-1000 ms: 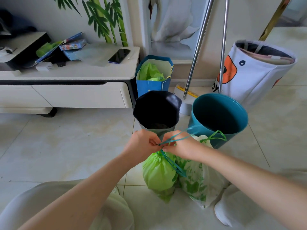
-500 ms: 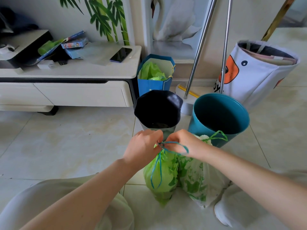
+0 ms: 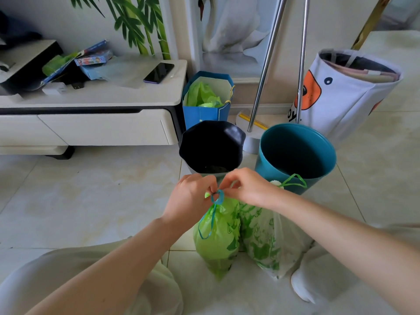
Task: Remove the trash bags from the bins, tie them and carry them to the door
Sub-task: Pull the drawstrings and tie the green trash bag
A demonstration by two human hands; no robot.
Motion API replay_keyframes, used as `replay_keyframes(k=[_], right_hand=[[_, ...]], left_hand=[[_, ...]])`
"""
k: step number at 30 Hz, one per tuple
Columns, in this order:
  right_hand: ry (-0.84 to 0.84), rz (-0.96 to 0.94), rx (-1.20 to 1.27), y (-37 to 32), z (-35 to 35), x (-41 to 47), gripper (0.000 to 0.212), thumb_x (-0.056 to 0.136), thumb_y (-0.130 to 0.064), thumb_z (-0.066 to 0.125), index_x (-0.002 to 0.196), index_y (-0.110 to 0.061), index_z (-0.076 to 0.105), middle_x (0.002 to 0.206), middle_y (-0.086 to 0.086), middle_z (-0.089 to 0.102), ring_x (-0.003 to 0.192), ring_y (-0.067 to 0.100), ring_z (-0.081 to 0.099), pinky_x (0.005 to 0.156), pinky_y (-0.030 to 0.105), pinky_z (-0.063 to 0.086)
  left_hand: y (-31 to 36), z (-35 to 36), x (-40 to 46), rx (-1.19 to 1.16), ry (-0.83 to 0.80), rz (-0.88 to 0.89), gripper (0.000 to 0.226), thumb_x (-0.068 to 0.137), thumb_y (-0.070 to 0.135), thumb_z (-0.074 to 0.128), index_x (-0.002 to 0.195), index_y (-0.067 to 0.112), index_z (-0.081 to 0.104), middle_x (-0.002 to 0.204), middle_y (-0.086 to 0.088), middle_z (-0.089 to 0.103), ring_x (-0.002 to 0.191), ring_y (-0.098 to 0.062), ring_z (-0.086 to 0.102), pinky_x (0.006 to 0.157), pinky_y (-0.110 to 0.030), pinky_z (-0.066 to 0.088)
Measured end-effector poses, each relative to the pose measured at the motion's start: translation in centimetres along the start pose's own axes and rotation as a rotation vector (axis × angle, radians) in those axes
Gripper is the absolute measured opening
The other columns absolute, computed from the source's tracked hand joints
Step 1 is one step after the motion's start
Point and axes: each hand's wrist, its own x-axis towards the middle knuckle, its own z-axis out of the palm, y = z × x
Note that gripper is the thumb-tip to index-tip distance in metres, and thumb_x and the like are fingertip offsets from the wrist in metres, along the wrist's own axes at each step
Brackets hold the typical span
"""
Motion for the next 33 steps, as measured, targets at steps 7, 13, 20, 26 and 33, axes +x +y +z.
replay_keyframes(k=[7, 13, 20, 26, 33], right_hand=[[0.027, -0.051, 0.047, -0.5, 0.1, 0.1, 0.002, 0.083, -0.020, 0.063, 0.082, -0.019, 0.063, 0.085, -0.001, 0.066, 0.085, 0.016, 0.063, 0.074, 0.030, 0.050], [0.076, -0.160, 0.018, -0.7, -0.3, -0.1, 0.010, 0.083, -0.012, 0.064, 0.083, -0.019, 0.058, 0.067, -0.004, 0.056, 0.060, 0.009, 0.050, 0.060, 0.024, 0.043], [0.330, -0.270, -0.925, 0.0, -2.9, -0.5, 0.018, 0.080, -0.003, 0.057, 0.093, -0.013, 0.050, 0.077, 0.003, 0.057, 0.071, 0.028, 0.053, 0.055, 0.037, 0.043], [0.327, 0.128, 0.212, -0.7, -6.5, -0.4, 0.021, 0.089, -0.006, 0.049, 0.082, -0.013, 0.067, 0.080, 0.002, 0.065, 0.076, 0.019, 0.063, 0.068, 0.025, 0.050], [-0.045, 0.218, 1.150, -0.9, -7.7, -1.0, 0.023, 0.086, -0.014, 0.039, 0.067, -0.013, 0.050, 0.061, 0.001, 0.043, 0.059, 0.019, 0.049, 0.077, 0.034, 0.051]], left_hand=[[0.5, 0.1, 0.7, -0.210, -0.040, -0.230, 0.024, 0.071, 0.012, 0.079, 0.065, 0.019, 0.057, 0.066, 0.000, 0.066, 0.060, -0.010, 0.059, 0.052, -0.017, 0.043], [0.4, -0.2, 0.9, -0.250, -0.049, -0.273, 0.019, 0.071, 0.010, 0.079, 0.065, 0.011, 0.061, 0.067, -0.004, 0.067, 0.059, -0.010, 0.057, 0.052, -0.017, 0.043], [0.1, -0.3, 0.5, -0.198, -0.064, -0.281, 0.019, 0.075, 0.017, 0.076, 0.066, 0.011, 0.061, 0.063, 0.004, 0.061, 0.055, -0.007, 0.051, 0.047, -0.013, 0.038], [-0.9, -0.5, 0.6, -0.257, -0.071, -0.311, 0.016, 0.074, 0.013, 0.077, 0.068, 0.010, 0.063, 0.067, -0.008, 0.065, 0.061, -0.019, 0.058, 0.054, -0.027, 0.047], [-2.0, -2.1, 1.5, -0.483, -0.152, -0.484, 0.007, 0.077, 0.016, 0.076, 0.072, 0.021, 0.074, 0.065, 0.003, 0.071, 0.065, -0.008, 0.064, 0.070, -0.027, 0.052]])
